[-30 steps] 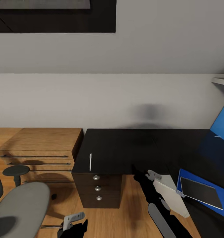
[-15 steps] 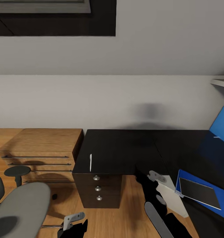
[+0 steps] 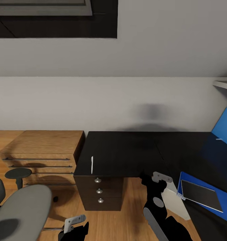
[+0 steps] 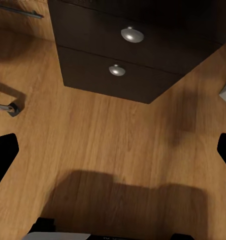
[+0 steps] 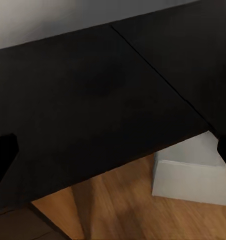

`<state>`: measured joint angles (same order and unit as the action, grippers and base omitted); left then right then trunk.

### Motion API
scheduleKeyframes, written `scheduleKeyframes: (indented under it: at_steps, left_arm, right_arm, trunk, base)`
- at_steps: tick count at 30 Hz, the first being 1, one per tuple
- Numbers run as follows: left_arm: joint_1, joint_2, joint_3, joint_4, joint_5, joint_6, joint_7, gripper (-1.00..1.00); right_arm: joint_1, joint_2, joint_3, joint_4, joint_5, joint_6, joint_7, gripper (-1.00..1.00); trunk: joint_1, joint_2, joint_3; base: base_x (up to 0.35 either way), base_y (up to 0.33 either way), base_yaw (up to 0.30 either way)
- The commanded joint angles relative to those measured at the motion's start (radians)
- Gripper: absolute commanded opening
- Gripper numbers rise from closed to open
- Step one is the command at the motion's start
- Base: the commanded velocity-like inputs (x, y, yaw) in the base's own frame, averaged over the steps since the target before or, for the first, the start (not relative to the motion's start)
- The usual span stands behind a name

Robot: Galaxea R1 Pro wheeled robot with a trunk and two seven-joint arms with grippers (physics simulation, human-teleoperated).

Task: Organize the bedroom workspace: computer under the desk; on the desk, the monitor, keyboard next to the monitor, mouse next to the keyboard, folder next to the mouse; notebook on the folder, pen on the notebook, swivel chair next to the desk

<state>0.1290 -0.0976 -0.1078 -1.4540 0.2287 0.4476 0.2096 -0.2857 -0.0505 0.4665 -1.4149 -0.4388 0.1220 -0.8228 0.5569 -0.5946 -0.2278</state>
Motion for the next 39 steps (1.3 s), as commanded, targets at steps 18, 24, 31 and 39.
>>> scheduleKeyframes:
  at_steps: [18, 24, 31, 39]
  left_arm:
    - [0.000, 0.001, -0.001, -0.006, 0.011, 0.002, 0.009, 1.00]
    - [0.000, 0.001, -0.001, -0.006, 0.011, 0.003, 0.010, 1.00]
    - [0.000, 0.001, -0.001, -0.006, 0.011, 0.003, 0.010, 1.00]
    - [0.000, 0.001, -0.001, -0.006, 0.011, 0.003, 0.010, 1.00]
  right_arm:
    - [-0.004, 0.091, 0.002, -0.002, 0.011, 0.240, -0.072, 1.00]
    - [-0.004, 0.093, 0.014, 0.001, 0.011, 0.234, -0.071, 1.00]
    - [-0.004, 0.092, 0.051, -0.002, 0.011, 0.234, -0.071, 1.00]
    - [-0.004, 0.091, 0.067, -0.009, 0.011, 0.230, -0.071, 1.00]
  trunk:
    - [0.000, -0.001, -0.002]
    - [0.000, -0.001, -0.005]
    - [0.000, -0.001, -0.009]
    - [0.000, -0.001, -0.009]
  base:
    - [0.000, 0.000, 0.002]
    - [0.000, 0.000, 0.190]
    - [0.000, 0.000, 0.147]
    - [0.000, 0.000, 0.013]
